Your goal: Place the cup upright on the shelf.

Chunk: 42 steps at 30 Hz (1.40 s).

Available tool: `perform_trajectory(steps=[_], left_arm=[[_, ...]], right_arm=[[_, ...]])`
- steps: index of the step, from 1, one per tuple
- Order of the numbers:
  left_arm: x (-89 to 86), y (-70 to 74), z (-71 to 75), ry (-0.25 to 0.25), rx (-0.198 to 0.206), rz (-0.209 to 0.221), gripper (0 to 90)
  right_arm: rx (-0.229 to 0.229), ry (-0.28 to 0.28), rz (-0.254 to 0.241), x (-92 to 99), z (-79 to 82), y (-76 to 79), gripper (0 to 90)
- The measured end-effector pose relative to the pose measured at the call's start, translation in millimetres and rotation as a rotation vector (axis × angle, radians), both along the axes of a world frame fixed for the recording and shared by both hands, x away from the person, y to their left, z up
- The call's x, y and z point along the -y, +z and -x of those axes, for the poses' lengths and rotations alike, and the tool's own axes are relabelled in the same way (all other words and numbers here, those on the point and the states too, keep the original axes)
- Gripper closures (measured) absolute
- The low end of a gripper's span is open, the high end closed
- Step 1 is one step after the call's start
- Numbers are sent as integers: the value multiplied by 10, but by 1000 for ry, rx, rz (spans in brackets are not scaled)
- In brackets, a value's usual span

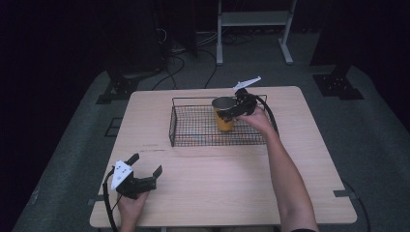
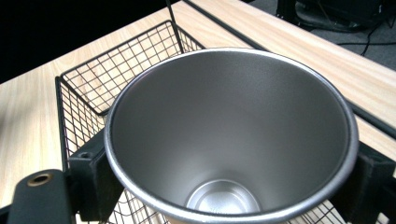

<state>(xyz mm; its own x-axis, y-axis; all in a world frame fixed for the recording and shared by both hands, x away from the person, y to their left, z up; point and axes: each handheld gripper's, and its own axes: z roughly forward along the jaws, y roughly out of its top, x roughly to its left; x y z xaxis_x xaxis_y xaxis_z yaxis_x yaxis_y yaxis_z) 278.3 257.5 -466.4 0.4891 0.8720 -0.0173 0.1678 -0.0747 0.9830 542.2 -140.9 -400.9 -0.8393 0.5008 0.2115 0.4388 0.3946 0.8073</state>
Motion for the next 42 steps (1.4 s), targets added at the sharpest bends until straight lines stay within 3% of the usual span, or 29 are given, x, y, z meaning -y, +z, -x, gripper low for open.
perform_trajectory(steps=[9, 13, 29, 42], left_arm=[[-2, 0, -1, 0, 1, 2, 0], [-1, 0, 0, 1, 1, 0, 0], [5, 0, -1, 0, 2, -3, 0], [11, 1, 0, 3, 4, -8, 0]], right_arm=[[7, 19, 51, -84, -2, -96, 123], [8, 19, 45, -88, 0, -114, 123], [45, 56, 99, -112, 86, -99, 116], [58, 52, 115, -91, 143, -152, 74]])
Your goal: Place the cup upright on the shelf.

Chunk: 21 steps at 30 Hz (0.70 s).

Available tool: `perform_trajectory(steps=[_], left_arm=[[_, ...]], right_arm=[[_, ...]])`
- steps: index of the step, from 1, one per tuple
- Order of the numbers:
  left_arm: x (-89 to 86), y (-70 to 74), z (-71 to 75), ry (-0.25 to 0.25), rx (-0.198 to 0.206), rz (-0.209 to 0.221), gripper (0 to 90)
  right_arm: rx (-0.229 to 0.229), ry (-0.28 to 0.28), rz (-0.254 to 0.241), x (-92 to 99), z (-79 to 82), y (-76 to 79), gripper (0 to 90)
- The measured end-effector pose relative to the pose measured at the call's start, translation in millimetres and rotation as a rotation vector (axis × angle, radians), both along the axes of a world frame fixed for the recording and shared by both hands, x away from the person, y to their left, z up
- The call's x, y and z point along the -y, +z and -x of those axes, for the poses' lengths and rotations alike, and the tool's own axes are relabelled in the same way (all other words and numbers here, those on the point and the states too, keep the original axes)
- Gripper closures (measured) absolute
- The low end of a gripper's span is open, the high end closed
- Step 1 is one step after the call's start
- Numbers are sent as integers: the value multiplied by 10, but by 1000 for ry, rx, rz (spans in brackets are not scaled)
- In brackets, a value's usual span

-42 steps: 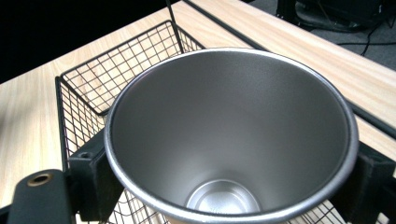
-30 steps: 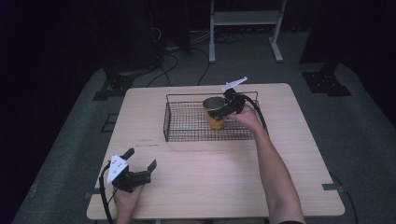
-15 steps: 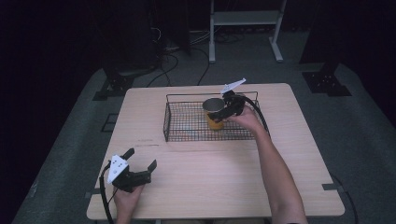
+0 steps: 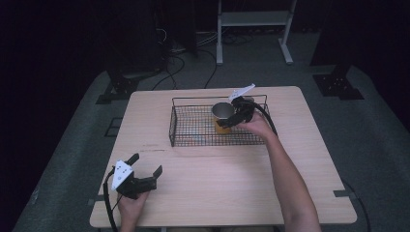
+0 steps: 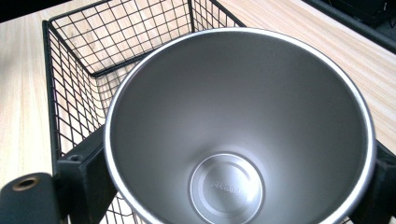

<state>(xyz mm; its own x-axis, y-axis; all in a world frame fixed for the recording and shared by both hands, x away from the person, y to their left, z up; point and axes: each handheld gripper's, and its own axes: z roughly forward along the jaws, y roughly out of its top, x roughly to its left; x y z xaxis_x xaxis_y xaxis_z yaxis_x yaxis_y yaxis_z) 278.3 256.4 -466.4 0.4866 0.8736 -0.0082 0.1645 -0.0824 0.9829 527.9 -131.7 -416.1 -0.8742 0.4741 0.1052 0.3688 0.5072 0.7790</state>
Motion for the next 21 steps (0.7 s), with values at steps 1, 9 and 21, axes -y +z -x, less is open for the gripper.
perform_trajectory(steps=[1, 9, 21], left_arm=[[0, 0, 0, 0, 0, -1, 0], [-1, 1, 1, 1, 1, 0, 0], [0, 2, 4, 4, 2, -3, 0]], right_arm=[[2, -1, 3, -2, 1, 0, 67], [14, 4, 14, -22, 16, 34, 19], [26, 17, -2, 24, 50, 107, 0]])
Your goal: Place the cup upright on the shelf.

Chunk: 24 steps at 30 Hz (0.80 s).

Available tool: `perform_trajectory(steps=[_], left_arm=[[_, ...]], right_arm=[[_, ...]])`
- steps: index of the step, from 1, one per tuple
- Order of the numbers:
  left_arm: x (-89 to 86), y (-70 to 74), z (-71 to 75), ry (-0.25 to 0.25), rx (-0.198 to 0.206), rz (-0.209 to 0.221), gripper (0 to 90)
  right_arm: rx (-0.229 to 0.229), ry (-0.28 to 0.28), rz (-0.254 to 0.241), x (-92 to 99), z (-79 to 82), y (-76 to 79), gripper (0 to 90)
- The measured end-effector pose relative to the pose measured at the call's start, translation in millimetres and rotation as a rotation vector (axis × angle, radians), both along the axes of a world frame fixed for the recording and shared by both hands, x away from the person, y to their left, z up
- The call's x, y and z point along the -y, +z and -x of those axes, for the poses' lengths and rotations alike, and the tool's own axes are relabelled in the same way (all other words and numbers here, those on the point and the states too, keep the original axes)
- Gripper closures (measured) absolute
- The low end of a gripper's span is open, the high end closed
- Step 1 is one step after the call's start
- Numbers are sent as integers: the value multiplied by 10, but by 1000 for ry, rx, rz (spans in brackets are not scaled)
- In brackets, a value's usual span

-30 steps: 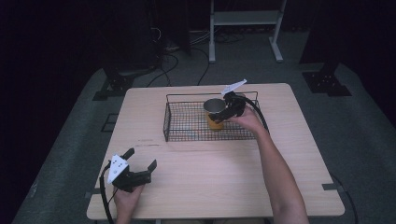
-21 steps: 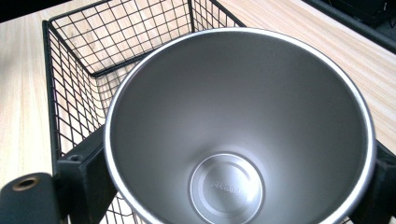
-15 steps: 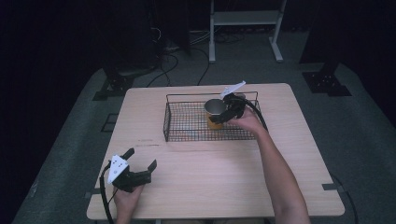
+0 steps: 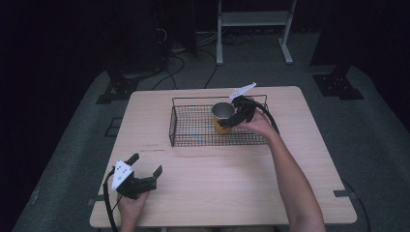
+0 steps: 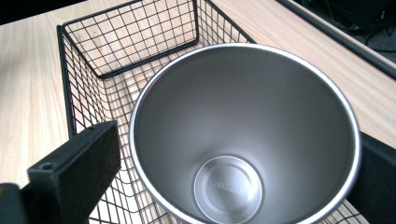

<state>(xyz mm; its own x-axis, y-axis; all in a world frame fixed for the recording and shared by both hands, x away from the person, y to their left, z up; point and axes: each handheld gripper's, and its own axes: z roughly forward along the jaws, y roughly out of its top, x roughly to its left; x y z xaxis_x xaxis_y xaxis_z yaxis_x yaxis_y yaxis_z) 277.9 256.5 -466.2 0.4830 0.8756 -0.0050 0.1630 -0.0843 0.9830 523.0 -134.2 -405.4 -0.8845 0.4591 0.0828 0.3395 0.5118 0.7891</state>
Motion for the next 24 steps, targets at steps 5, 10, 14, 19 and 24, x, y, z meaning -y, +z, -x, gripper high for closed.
perform_trajectory(steps=[5, 10, 14, 19, 24], left_arm=[[-1, 0, 0, -1, 1, 2, 0], [-1, 0, -1, 0, 1, 2, 0], [-1, 0, -1, 1, 1, 3, 0], [-1, 0, -1, 2, 1, 0, 0], [-2, 0, -1, 4, 1, 2, 0]], right_arm=[[-2, -12, 0, 32, 5, 24, 0], [4, -22, -8, 81, 11, 52, 0], [0, -20, -4, 116, 23, 67, 0], [-12, -18, -10, 180, 45, 78, 0], [-14, -24, -27, 237, 62, 86, 0]])
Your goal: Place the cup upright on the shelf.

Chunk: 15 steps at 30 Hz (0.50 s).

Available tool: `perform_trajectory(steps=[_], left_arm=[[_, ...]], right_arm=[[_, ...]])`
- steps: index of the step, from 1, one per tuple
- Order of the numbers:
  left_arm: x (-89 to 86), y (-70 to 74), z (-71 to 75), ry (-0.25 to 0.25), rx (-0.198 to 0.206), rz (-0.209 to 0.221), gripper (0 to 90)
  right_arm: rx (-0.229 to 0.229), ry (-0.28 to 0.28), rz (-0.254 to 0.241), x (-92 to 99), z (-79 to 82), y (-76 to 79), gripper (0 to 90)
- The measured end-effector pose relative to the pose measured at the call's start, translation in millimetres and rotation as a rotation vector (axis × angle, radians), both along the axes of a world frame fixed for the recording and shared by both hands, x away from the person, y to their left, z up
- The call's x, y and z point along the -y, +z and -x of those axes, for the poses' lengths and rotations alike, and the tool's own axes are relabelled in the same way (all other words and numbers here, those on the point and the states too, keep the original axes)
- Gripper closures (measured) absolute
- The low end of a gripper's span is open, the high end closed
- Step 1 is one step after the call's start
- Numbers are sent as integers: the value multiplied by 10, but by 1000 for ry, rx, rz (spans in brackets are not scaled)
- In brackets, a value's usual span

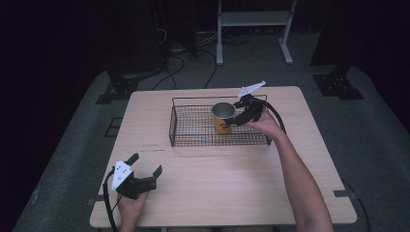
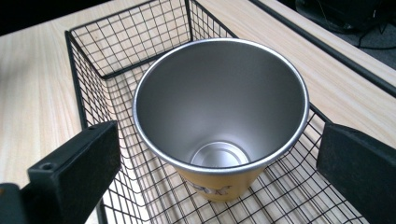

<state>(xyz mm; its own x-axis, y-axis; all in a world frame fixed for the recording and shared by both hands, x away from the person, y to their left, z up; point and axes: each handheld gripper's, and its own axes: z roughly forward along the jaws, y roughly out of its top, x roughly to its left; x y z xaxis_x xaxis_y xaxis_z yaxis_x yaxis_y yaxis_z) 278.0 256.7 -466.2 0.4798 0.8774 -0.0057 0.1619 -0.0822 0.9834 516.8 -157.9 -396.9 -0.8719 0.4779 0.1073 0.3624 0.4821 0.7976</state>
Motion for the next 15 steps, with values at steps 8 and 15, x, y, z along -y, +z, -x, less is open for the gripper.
perform_trajectory(steps=[8, 15], left_arm=[[0, 0, -4, 1, 0, -1, 0], [-6, -2, -4, 7, -2, 2, 0]], right_arm=[[15, -5, -39, 116, 63, 69, 0], [16, 1, -96, 237, 147, 139, 0]])
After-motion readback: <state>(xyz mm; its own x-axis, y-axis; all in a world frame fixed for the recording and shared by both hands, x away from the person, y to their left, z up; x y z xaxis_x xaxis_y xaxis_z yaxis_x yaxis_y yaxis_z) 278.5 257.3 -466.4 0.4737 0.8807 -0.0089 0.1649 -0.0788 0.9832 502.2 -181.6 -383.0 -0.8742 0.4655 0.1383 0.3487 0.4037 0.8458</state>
